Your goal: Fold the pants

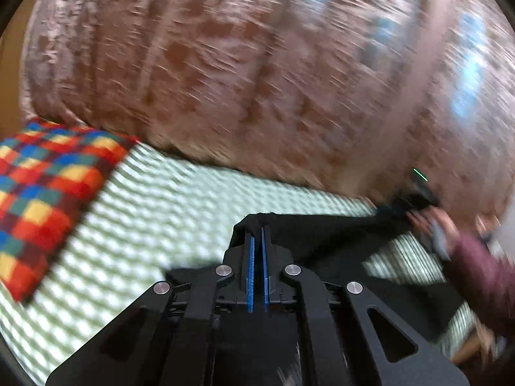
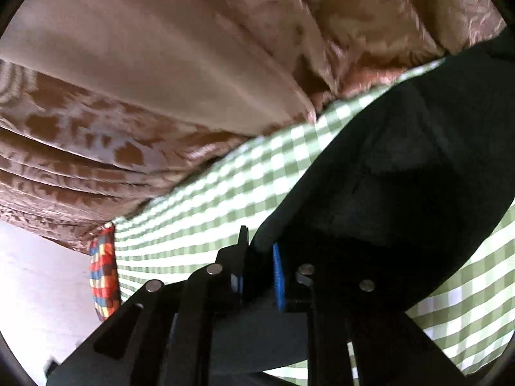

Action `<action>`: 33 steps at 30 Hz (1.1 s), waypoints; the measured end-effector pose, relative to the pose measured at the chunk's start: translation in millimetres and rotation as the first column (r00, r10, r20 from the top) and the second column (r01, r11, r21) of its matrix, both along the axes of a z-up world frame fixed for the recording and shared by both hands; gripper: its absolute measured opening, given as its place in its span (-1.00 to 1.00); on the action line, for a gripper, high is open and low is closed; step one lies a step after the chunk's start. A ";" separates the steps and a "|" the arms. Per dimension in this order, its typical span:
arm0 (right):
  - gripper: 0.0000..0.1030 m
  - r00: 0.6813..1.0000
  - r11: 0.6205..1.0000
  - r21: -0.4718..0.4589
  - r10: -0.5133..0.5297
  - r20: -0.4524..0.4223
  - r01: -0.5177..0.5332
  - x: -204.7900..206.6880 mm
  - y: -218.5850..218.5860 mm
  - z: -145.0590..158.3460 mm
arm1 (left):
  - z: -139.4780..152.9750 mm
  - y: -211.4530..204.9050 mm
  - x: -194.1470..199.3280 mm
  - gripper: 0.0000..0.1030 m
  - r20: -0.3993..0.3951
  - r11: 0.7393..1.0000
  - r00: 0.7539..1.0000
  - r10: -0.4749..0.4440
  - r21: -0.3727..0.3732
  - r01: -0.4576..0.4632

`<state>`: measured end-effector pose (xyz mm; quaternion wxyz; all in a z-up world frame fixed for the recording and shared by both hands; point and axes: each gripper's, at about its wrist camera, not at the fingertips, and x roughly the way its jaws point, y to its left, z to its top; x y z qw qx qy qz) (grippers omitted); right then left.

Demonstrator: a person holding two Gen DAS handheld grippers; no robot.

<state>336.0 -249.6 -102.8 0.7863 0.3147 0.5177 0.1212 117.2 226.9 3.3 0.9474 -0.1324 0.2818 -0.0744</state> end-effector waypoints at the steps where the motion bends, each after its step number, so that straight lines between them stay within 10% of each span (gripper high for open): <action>1: -0.76 1.000 1.000 0.010 -0.001 0.025 0.000 -3.1 -1.6 8.8 | 6.2 9.7 23.3 -0.95 0.011 0.999 0.999 0.049 0.002 -0.049; 6: -0.76 0.981 0.998 0.046 0.029 0.190 -0.039 -46.0 -0.6 56.9 | 28.2 24.6 75.7 -0.95 0.021 0.989 0.990 0.138 0.044 -0.139; 11: -0.76 0.959 0.988 0.056 0.124 0.257 -0.143 -130.6 -8.3 61.9 | 25.4 40.0 29.1 -0.95 0.025 0.992 0.992 0.122 0.015 -0.122; 21: -0.76 0.976 0.976 0.073 0.200 0.086 -0.206 -248.9 12.3 -8.4 | -70.9 67.6 -80.4 -0.95 -0.201 0.979 0.968 0.151 -0.108 -0.175; 31: -0.82 0.986 0.984 0.051 0.168 0.013 -0.168 -253.1 13.7 -40.9 | -114.8 91.0 -153.0 -0.79 -0.321 0.850 0.933 0.165 -0.434 -0.300; 33: -0.82 0.986 0.984 0.056 0.166 0.012 -0.166 -251.4 15.4 -44.3 | -114.9 87.5 -154.3 -0.45 -0.315 0.833 0.937 0.154 -0.469 -0.294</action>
